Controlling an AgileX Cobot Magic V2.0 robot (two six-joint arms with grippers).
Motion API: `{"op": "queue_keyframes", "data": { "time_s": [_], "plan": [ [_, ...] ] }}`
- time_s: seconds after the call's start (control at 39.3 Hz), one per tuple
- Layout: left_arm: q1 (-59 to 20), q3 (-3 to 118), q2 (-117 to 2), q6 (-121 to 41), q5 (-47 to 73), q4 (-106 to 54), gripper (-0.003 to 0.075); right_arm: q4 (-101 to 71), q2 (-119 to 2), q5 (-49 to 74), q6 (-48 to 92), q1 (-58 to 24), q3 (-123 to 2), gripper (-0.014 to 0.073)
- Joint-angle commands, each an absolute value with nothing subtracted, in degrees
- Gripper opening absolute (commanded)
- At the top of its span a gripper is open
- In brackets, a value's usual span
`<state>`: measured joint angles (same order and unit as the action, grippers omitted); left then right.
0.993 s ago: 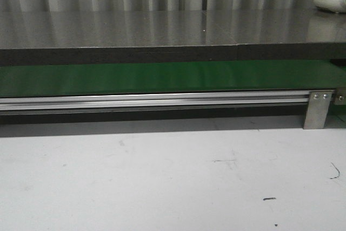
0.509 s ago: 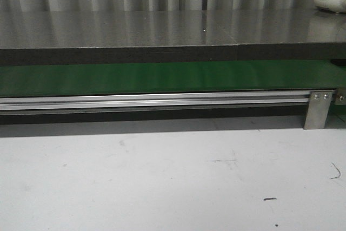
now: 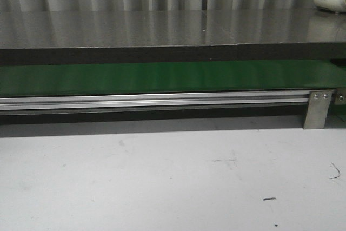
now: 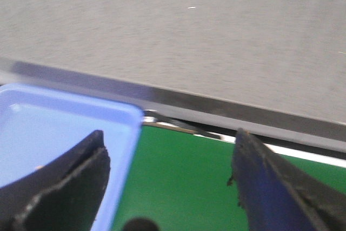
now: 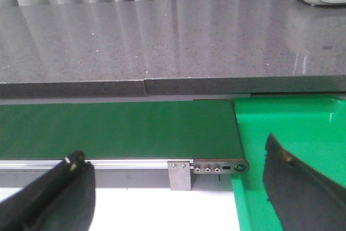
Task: Move button from left to right
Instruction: 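Lower the open left gripper and close it on the button's black base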
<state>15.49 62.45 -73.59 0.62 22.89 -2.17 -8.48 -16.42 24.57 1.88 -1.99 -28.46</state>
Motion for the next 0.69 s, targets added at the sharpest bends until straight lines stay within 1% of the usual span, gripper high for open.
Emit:
{"op": "queue_keyframes", "data": {
  "time_s": [0.0,0.15,0.33,0.56,0.66],
  "plan": [
    [19.9,69.5,-76.9,0.4,24.2,-2.6,0.0461,-8.3,-17.4,19.9,2.0,-1.7,-30.6,0.0644],
    [25.8,74.9,-83.1,-1.4,29.4,-2.4,0.0461,-8.3,-17.4,19.9,2.0,-1.7,-30.6,0.0644],
    [30.3,78.6,-89.5,-3.3,33.0,-1.0,0.0461,-8.3,-17.4,19.9,2.0,-1.7,-30.6,0.0644],
    [32.0,81.1,-97.5,-5.6,33.9,2.9,0.0466,-8.3,-17.4,19.9,2.0,-1.7,-30.6,0.0644],
    [32.0,82.8,-101.6,-7.4,35.5,3.2,0.0518,-8.3,-17.4,19.9,2.0,-1.7,-30.6,0.0644]
  ]
}}
